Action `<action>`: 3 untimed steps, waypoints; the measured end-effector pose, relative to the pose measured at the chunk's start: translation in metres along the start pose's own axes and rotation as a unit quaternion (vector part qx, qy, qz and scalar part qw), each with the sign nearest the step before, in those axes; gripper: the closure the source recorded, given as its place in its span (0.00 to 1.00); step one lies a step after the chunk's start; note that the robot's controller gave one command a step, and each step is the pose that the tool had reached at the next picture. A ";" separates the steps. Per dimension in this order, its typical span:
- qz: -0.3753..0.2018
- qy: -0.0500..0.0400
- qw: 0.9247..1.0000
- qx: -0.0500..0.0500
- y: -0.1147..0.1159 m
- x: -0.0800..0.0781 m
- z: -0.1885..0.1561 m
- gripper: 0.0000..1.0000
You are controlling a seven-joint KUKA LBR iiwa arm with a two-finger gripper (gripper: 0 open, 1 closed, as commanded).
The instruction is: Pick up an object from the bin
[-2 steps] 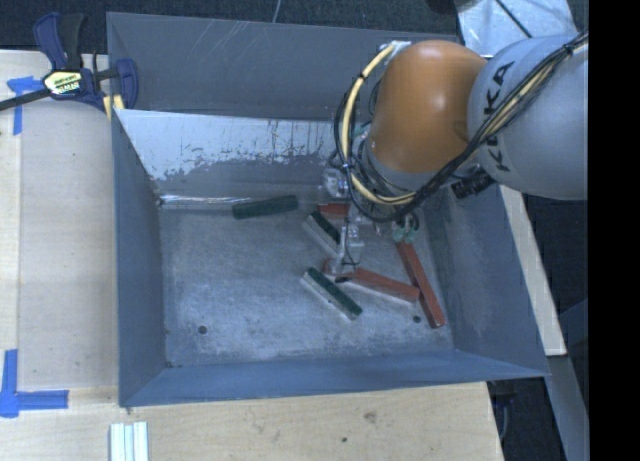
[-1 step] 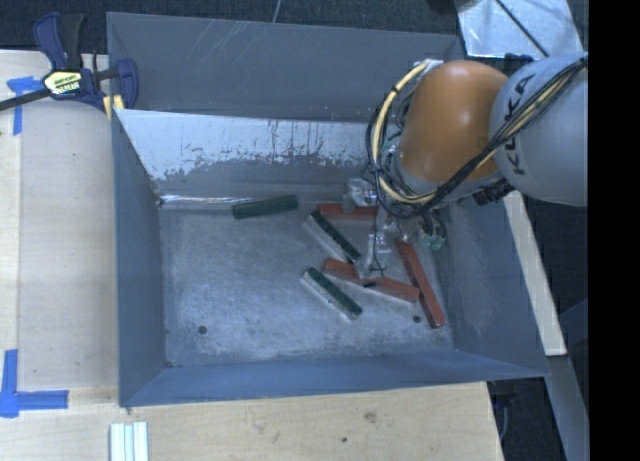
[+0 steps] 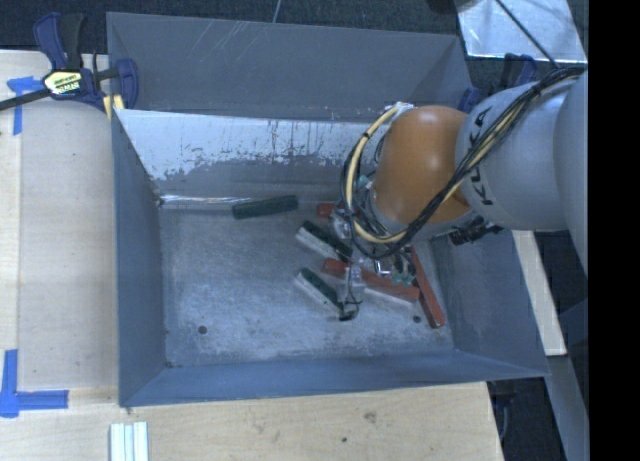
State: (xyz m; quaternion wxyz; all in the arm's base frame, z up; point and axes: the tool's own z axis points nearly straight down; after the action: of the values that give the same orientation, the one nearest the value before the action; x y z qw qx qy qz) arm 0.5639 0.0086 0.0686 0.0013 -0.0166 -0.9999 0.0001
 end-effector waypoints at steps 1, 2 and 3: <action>0.057 -0.002 0.998 0.000 0.004 -0.019 -0.005 1.00; 0.057 -0.002 0.998 0.000 0.004 -0.019 -0.006 1.00; 0.058 -0.002 0.998 0.000 0.003 -0.019 -0.007 1.00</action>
Offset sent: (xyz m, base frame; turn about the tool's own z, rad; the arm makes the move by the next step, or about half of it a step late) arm 0.0000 0.0000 0.0000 0.0000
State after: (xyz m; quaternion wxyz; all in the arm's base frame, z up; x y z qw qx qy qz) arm 0.5827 0.0115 0.0755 -0.0011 -0.0742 -0.9972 0.0002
